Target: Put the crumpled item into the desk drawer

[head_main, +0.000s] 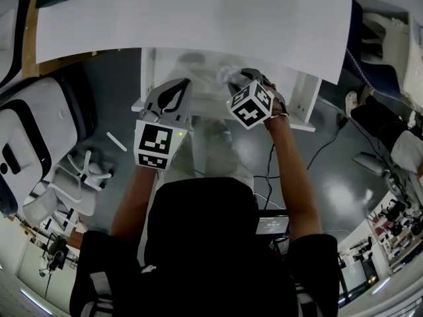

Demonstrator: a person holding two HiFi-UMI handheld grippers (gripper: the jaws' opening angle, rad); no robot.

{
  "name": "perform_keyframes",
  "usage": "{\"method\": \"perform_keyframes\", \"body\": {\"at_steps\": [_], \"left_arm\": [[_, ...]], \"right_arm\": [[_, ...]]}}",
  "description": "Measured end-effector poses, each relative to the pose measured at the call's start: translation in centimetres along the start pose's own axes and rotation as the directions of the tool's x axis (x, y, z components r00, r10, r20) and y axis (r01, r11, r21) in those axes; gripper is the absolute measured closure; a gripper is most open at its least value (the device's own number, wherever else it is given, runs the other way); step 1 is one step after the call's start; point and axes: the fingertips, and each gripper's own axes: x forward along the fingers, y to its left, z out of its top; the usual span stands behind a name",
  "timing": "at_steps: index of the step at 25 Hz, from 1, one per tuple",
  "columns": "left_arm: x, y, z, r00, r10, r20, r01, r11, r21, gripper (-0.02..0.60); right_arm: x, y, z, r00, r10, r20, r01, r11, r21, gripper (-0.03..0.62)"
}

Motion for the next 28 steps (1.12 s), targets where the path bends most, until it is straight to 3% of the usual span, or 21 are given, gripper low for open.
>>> {"method": "perform_keyframes", "body": {"at_steps": [28], "left_arm": [[0.2,-0.6,-2.0,0.999,0.009,-0.044,-0.009,1.000,0.001,0.575]], "right_arm": [[3.6,-0.1,-1.7,0.996,0.032,-0.081,-0.033,0.999,-0.005,0.421]]}}
